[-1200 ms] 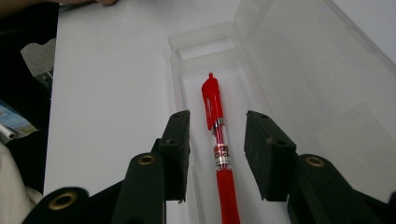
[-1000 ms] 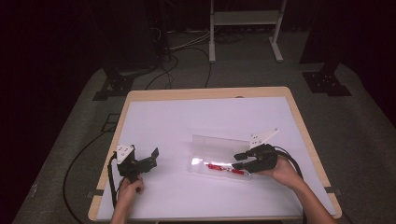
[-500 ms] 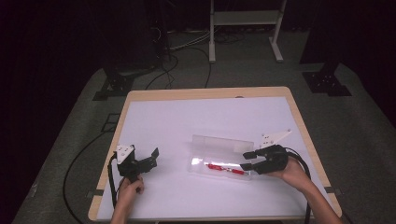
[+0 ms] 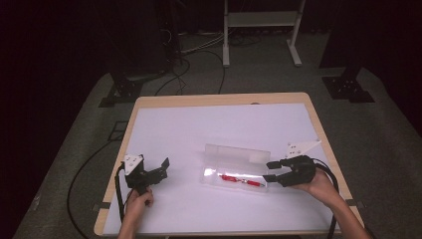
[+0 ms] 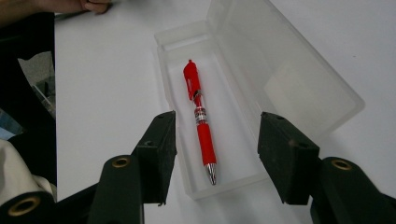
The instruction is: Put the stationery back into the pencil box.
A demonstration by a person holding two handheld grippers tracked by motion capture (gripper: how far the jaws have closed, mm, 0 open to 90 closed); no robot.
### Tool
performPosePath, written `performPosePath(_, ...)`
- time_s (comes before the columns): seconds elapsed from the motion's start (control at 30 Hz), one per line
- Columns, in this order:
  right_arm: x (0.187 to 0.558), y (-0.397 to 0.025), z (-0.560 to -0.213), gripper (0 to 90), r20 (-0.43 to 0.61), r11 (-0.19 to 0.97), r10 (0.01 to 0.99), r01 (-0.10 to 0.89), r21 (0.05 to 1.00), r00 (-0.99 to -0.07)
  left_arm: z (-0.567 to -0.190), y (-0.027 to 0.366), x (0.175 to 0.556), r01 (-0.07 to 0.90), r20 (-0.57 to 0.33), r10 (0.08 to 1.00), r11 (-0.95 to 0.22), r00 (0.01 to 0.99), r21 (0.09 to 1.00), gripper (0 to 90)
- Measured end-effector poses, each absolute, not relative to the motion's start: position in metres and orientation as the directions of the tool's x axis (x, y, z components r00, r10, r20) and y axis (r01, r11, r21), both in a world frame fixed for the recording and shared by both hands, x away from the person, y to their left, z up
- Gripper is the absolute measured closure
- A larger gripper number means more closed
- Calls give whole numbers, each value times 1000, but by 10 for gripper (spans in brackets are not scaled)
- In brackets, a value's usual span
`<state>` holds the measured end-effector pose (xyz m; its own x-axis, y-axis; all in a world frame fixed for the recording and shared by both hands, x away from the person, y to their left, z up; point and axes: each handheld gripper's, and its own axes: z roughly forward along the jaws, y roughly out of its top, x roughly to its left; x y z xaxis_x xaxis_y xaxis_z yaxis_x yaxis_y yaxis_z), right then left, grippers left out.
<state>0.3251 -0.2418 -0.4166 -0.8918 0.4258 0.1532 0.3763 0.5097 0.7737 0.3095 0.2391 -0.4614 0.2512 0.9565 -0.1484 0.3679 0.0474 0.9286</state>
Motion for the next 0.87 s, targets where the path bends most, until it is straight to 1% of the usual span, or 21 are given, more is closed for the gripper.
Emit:
performPosePath(0.67,314,-276,-431,434,172,470,491,426,773,-854,-461,239,310,369,-148,957,47,249,928,0)
performPosePath(0.73,310,-283,-434,411,180,466,507,444,765,-843,-461,239,310,369,-146,958,46,247,928,0)
performPosePath(0.87,304,-291,-435,406,179,442,521,443,780,-835,-461,239,310,370,-146,957,46,249,928,0)
